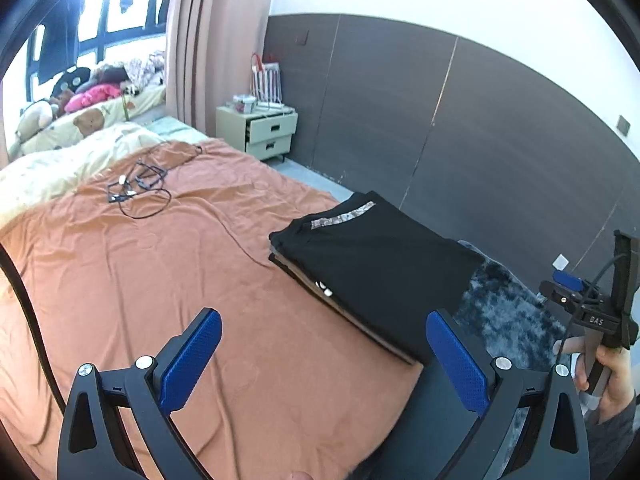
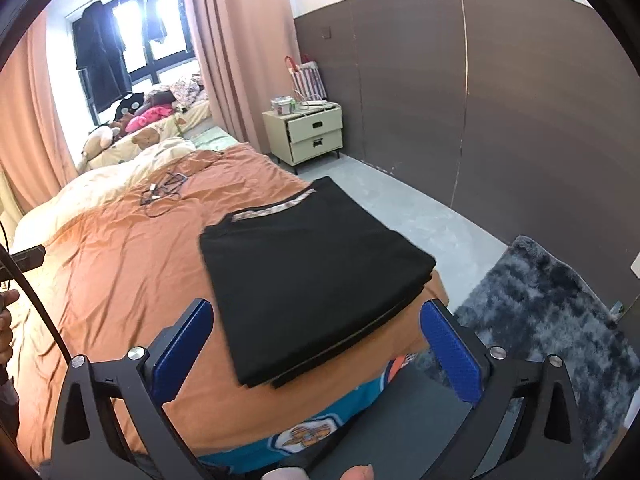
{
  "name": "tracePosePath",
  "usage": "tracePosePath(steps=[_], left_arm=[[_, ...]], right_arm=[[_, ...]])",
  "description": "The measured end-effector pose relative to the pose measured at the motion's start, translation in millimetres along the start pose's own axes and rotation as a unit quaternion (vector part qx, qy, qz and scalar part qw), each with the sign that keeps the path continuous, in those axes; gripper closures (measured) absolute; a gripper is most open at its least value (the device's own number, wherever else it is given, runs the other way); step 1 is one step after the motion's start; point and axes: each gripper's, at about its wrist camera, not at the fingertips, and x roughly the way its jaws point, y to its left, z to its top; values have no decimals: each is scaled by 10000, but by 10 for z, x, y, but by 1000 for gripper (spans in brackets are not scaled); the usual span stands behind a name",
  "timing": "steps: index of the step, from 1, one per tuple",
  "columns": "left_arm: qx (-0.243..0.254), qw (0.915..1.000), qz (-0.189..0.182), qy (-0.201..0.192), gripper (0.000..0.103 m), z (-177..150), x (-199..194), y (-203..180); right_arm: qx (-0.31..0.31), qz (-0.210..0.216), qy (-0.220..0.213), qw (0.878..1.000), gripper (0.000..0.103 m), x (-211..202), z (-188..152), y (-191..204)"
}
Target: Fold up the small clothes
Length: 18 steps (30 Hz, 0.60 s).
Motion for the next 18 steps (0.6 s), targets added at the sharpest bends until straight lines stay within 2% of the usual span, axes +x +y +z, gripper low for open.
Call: tracePosePath(steps=[4,18], left_arm=[[-56,9998,-50,-165,0,-202,-372,-36],[-165,9966,432,-678,0,-1062,-1226,-214]], right_arm=[[61,84,19,9999,0,-218,-147,11],[-163,352,-295,9988,0,-874,-703,35]])
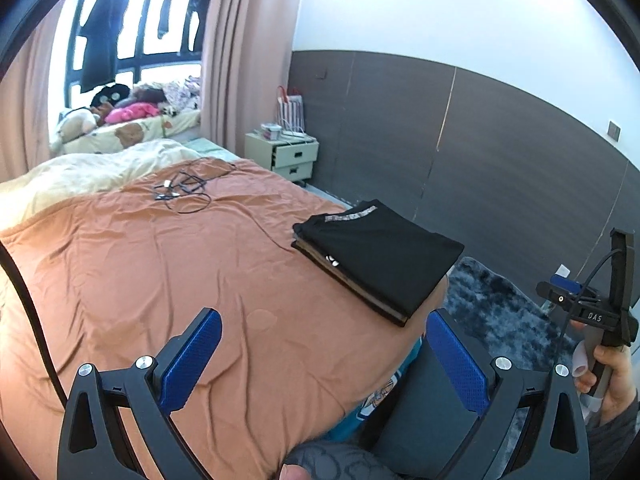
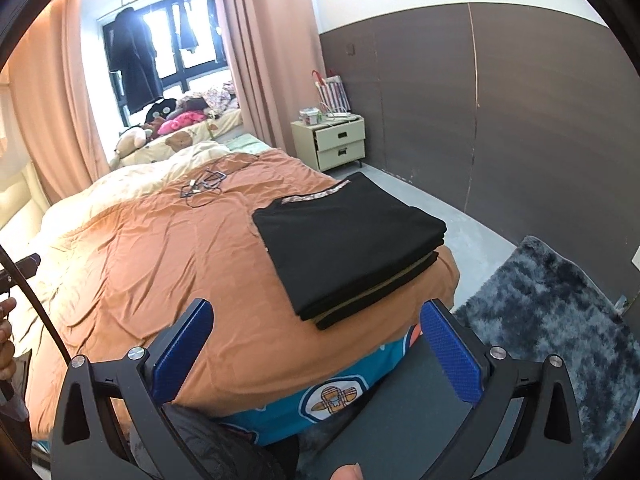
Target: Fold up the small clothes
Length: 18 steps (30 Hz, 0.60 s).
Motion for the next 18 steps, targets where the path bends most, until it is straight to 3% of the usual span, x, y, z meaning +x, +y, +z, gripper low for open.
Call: tracePosePath(steps=[18], left_arm=[[-106,9954,611,-732,0,-1065,-1103,-152]], right_arm=[[-280,467,-429,9976,0,-739,-919,194]])
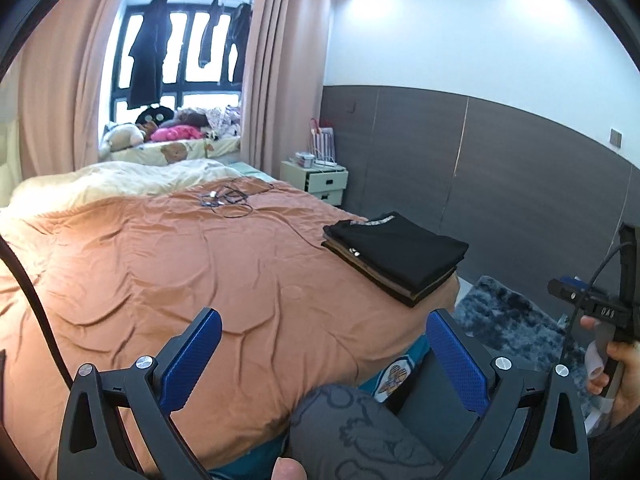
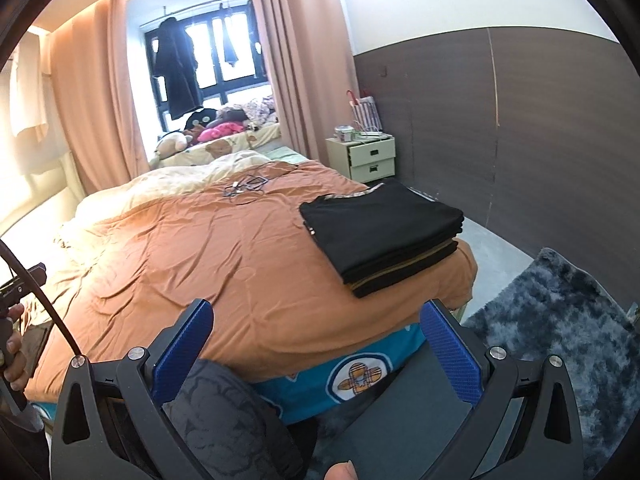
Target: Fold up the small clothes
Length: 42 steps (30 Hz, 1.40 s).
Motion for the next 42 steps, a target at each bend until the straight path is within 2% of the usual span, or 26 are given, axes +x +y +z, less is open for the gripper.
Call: tracePosePath(steps=[9,13,15,36,42], left_arm=[[49,9988,415,-241,0,-310,-507,-60],[-164,9983,403,-384,0,-351,-665,-7],[-107,9978,522,-387,0,-372,-697,-2],[-144,9978,521,-377,0,-478,-799,27],[-157,9968,672,-396,0,-497,-871,16]], right_arm=[[24,173,-81,9998,0,-240,-289,-24],[99,262,-42,9996,0,-244,-391,-61],[56,309,-11,9995,0,-243,-400,-20],[7,339,-117,9994,0,-339,-510,171],[46,399,-160,9991,0,-382,-528,202]])
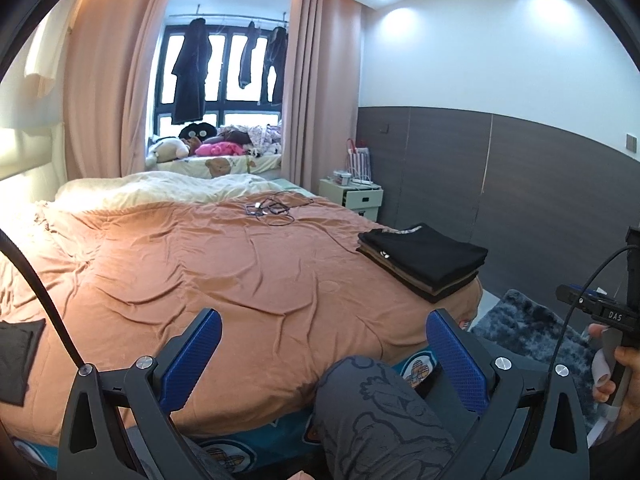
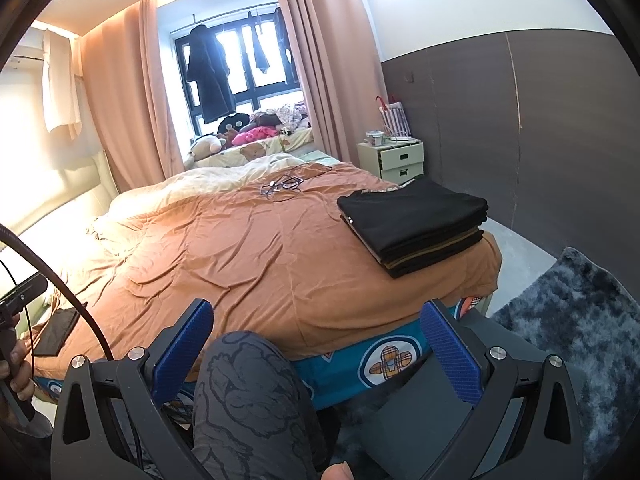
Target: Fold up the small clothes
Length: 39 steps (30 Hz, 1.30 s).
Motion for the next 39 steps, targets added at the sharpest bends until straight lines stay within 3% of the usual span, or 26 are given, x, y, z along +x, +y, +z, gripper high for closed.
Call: tracePosePath(steps=[39], left_arm=[[-137,9998,-33,-169,0,-108,-358,-33]], right_arm=[[-115,12,118,9999,0,-83,-162,269]])
